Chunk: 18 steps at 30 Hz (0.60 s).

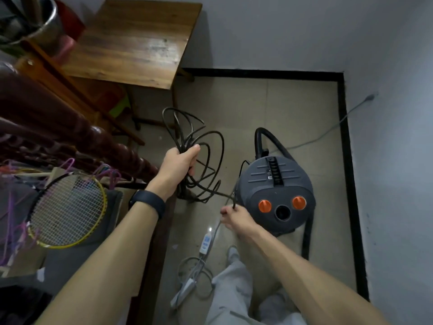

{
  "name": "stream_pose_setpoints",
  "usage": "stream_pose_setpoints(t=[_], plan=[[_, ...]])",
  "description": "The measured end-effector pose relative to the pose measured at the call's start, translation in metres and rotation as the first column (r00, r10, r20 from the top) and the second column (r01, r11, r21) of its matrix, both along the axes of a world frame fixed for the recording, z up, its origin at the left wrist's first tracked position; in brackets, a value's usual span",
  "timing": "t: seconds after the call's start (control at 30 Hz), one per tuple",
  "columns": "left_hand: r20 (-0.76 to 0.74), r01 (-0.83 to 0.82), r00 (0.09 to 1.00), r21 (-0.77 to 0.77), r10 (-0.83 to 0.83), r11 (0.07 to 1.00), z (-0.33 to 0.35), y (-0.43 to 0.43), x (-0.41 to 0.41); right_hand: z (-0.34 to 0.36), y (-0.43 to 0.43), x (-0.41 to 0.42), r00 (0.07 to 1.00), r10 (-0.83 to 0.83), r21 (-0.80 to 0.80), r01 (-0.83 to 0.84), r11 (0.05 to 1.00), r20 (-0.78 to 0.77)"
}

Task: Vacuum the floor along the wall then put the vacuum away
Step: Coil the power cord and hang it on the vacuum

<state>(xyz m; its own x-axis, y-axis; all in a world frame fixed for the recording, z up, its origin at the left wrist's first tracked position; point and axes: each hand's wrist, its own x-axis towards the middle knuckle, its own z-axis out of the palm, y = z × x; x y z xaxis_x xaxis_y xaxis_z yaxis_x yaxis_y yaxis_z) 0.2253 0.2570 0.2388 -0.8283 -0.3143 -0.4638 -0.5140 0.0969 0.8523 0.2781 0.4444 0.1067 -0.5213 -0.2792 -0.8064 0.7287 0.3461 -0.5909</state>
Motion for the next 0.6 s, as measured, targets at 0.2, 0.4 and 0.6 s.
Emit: stream_pose_setpoints(t=[0.2,0.4,0.6], plan=[[0.026,-0.074,0.997,-0.166,0.079,0.983,-0.015,-0.031,-0.02,-0.009,-0.025,-0.05,0.997,-0.059,-0.111,0.053,0.992,-0.054],[0.132,0.039,0.991,-0.328,0.005,0.944,-0.065,-0.03,-0.02,-0.07,0.018,-0.026,0.955,0.295,0.06,-0.296,0.953,0.028],[-0.047,-0.212,0.977,-0.275,0.207,0.938,-0.093,-0.03,-0.06,-0.11,0.014,-0.043,0.96,0.096,0.086,-0.123,0.989,0.264]])
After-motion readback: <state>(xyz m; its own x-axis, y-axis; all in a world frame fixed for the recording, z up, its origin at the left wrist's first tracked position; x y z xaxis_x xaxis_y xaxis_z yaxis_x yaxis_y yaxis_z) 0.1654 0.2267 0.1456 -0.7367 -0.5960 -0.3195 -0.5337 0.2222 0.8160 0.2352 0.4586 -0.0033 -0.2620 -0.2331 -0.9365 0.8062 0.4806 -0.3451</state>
